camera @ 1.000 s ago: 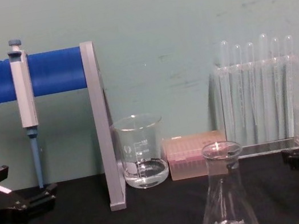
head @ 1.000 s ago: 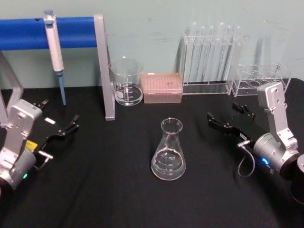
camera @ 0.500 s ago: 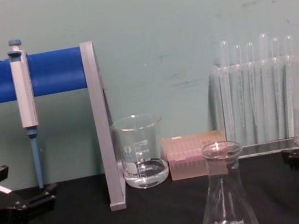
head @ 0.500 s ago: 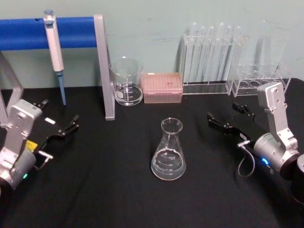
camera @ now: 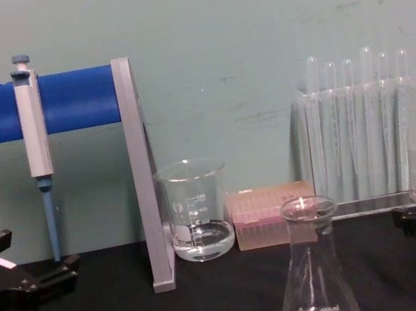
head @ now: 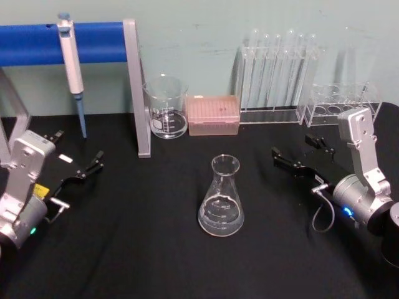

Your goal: Grasp the erlenmeyer flask with one hand, shake it three times, then place it back.

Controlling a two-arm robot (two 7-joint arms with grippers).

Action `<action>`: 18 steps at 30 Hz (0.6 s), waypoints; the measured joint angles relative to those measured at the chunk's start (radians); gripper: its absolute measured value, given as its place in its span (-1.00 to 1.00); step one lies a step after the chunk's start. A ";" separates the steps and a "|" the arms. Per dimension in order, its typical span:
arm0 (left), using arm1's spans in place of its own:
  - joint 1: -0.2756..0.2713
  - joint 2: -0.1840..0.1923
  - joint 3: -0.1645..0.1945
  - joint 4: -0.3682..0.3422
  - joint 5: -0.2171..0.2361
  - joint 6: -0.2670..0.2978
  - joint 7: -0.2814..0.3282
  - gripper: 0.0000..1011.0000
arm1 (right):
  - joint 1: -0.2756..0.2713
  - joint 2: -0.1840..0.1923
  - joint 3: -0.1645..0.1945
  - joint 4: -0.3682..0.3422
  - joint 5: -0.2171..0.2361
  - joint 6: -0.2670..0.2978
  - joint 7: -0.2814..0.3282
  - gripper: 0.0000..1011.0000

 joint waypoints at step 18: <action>0.000 0.000 0.000 0.000 0.000 0.000 0.000 0.98 | 0.000 0.000 0.000 0.000 0.000 0.000 0.000 0.98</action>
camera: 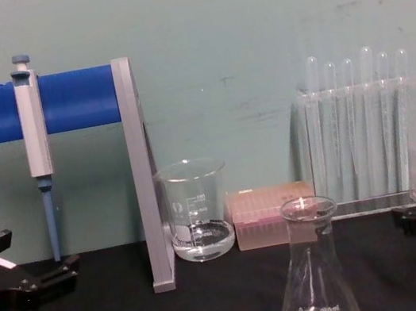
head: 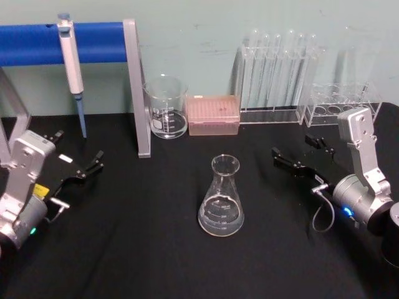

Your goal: Grasp the erlenmeyer flask with one hand, shake it three times, then place it back.

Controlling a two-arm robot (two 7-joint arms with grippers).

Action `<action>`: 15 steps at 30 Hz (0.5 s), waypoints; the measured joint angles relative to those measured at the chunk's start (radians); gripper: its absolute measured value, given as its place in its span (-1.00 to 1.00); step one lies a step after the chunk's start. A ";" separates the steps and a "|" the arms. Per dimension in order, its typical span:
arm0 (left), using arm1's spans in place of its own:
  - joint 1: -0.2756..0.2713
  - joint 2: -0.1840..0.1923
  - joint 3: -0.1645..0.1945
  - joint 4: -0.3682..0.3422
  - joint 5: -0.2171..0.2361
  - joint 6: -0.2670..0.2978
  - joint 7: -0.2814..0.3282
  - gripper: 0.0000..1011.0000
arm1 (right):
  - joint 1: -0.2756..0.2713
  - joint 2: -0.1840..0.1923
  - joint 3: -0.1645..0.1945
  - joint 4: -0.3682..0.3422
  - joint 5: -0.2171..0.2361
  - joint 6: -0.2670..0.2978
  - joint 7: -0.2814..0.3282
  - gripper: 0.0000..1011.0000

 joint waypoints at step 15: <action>0.000 0.000 0.000 0.000 0.000 0.000 0.000 0.98 | 0.000 0.000 0.000 0.000 0.000 0.000 0.000 0.98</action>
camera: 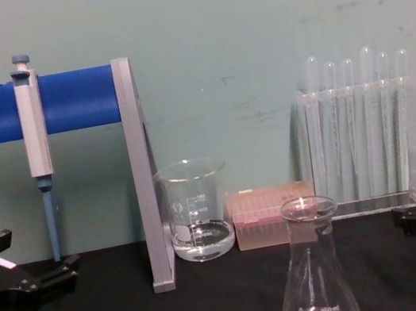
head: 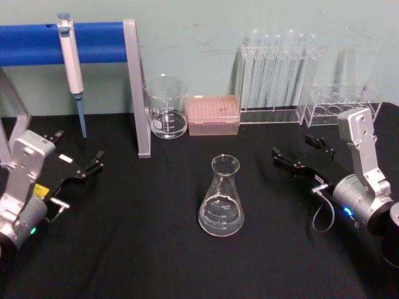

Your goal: Grasp the erlenmeyer flask with one hand, shake it three times, then place it back.

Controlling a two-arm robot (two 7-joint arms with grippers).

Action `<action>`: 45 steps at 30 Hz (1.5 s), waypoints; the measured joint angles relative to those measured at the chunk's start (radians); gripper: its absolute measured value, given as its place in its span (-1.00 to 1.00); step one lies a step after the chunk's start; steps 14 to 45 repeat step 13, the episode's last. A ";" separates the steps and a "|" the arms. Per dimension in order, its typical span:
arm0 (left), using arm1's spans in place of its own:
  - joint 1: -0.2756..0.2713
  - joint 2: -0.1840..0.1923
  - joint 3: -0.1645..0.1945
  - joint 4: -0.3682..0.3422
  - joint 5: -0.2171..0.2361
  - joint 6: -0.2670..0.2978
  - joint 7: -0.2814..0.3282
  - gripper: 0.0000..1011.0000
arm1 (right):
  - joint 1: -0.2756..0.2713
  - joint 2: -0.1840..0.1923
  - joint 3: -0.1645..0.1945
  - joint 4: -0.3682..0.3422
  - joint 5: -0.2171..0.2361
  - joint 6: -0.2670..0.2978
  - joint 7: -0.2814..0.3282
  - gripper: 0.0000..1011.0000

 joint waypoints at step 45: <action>0.000 0.000 0.000 0.000 0.000 0.000 0.000 0.98 | 0.000 0.000 0.000 0.000 0.000 0.000 0.000 0.98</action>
